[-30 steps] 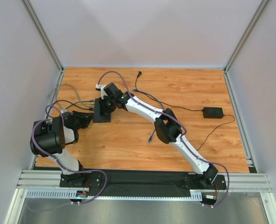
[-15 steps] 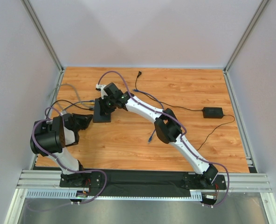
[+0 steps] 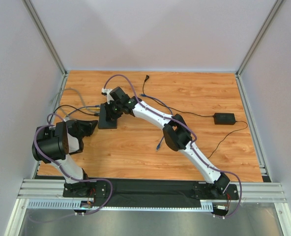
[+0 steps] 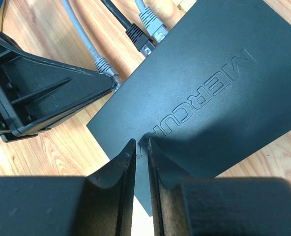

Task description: Pull the plug from the switch port

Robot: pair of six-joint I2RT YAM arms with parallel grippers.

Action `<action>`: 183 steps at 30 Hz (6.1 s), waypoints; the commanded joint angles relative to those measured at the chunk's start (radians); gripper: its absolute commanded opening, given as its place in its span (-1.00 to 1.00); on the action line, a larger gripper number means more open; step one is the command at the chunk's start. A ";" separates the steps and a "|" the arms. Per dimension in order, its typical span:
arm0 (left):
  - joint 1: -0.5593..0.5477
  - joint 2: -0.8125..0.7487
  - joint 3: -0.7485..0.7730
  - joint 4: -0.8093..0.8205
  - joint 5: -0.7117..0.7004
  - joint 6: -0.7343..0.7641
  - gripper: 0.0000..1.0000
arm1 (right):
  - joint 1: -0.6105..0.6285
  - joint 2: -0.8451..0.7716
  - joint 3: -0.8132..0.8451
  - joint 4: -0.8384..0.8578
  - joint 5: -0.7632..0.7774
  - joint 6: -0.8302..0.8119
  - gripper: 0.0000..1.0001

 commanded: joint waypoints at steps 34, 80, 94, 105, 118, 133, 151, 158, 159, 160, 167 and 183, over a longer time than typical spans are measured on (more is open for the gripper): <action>-0.068 -1.277 0.274 -1.285 -0.147 0.341 -1.00 | -0.027 -0.024 -0.045 0.060 -0.063 0.007 -0.60; -0.120 -0.346 0.421 -1.003 -0.286 0.204 0.32 | -0.376 -0.611 -0.821 0.485 -0.074 -0.059 0.09; -0.120 -0.162 0.487 -0.949 -0.299 0.247 -0.01 | -0.379 -0.584 -0.800 0.477 -0.094 -0.051 0.09; -0.120 -0.266 0.489 -1.046 -0.309 0.328 -0.95 | -0.391 -0.591 -0.809 0.482 -0.090 -0.042 0.09; -0.120 -0.841 0.435 -1.353 -0.418 0.422 -1.00 | -0.429 -0.606 -0.849 0.528 -0.110 0.010 0.09; -0.401 -0.803 0.671 -1.370 -0.222 0.604 -1.00 | -0.550 -0.807 -0.970 0.459 -0.067 -0.016 0.09; -0.958 -0.094 1.016 -1.328 -0.262 0.701 -1.00 | -0.905 -0.963 -1.237 0.680 -0.235 0.199 0.08; -1.007 0.120 1.102 -1.265 -0.191 0.673 -1.00 | -0.905 -0.933 -1.231 0.700 -0.250 0.224 0.08; -1.012 0.142 1.116 -1.267 -0.190 0.670 -1.00 | -0.905 -0.927 -1.229 0.704 -0.255 0.228 0.08; -1.015 0.156 1.139 -1.271 -0.182 0.669 -1.00 | -0.905 -0.923 -1.226 0.704 -0.261 0.231 0.08; -1.019 0.216 1.142 -1.222 -0.134 0.640 -0.66 | -0.905 -0.905 -1.220 0.715 -0.276 0.247 0.08; -0.853 -0.229 0.790 -1.170 -0.220 0.606 0.10 | -0.772 -0.822 -1.094 0.591 -0.261 0.175 0.08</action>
